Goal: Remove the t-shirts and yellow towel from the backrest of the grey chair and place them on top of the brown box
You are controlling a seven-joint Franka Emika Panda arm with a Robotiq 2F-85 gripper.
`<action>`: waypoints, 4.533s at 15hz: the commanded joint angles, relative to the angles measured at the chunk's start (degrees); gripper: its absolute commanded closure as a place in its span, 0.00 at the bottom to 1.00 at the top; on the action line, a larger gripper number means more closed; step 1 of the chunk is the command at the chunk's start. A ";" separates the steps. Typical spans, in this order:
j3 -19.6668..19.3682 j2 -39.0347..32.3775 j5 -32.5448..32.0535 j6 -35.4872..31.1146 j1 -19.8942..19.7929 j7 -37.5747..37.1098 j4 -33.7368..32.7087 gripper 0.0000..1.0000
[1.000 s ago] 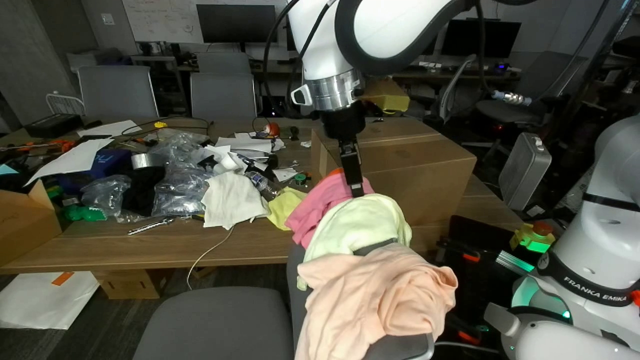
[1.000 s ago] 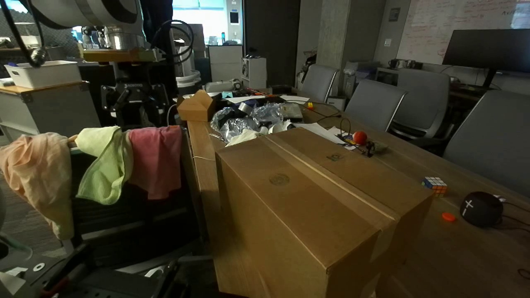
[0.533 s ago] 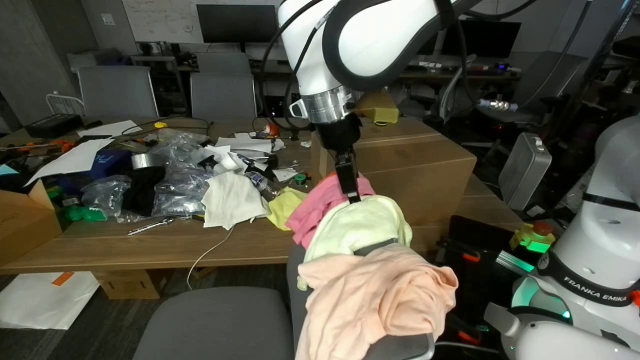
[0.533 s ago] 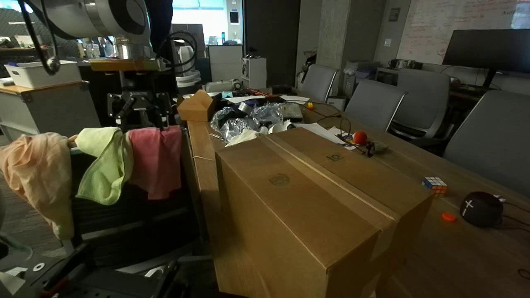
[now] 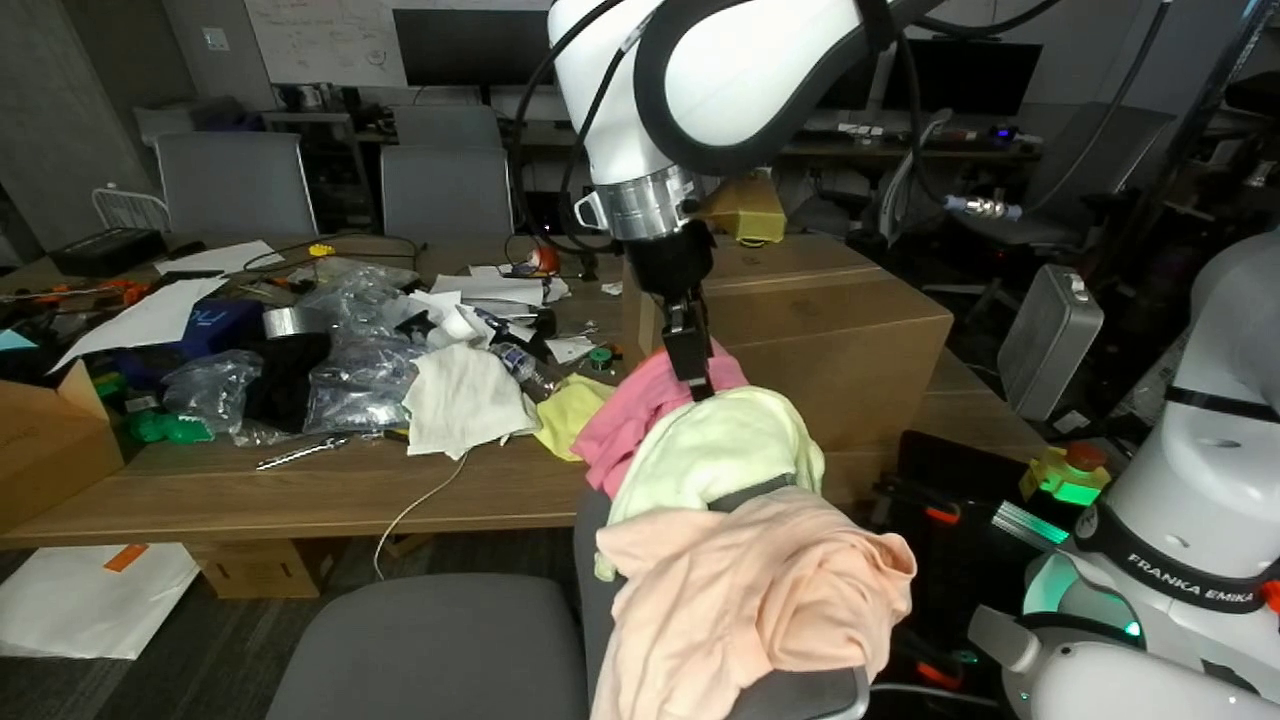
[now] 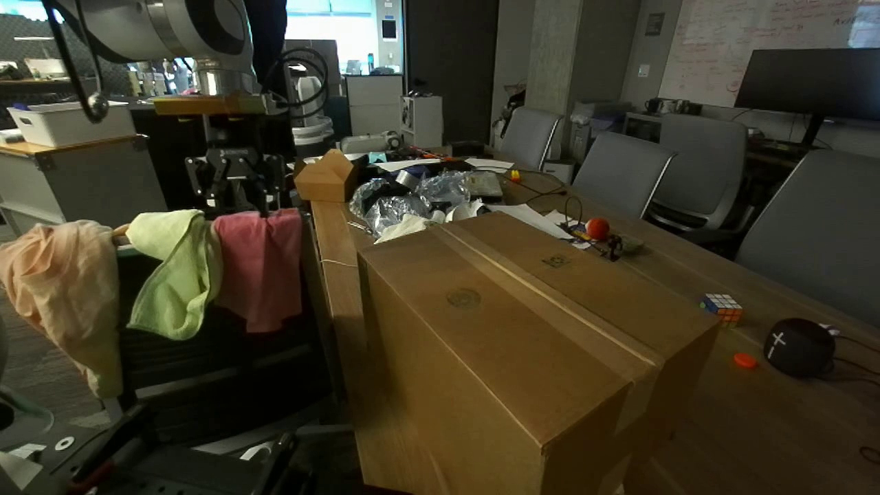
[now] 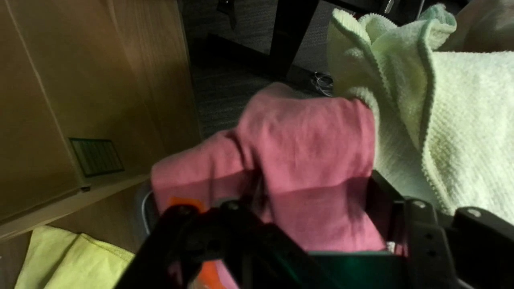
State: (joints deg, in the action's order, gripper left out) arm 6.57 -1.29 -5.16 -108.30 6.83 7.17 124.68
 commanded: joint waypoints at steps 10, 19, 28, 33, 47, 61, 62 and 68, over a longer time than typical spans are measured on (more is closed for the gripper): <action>0.63 1.00 -7.87 0.52 0.59 -8.85 -1.88 0.95; -0.11 10.16 -6.34 2.95 -0.70 -12.41 -5.10 0.95; -3.10 15.11 -2.11 2.54 -3.68 -14.42 -9.12 0.95; -8.21 16.82 2.98 2.70 -8.17 -16.14 -12.00 0.95; -18.65 16.32 12.03 -1.28 -20.33 -31.46 -16.07 0.96; -13.81 15.07 -9.73 -3.21 -24.60 -62.89 -19.28 0.64; -13.70 14.96 -10.62 -2.88 -24.33 -63.77 -19.23 0.62; -13.90 13.73 -11.60 0.55 -23.29 -63.42 -19.14 0.18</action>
State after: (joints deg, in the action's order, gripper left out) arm -7.29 13.76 -15.84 -110.55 -17.21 -56.12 107.77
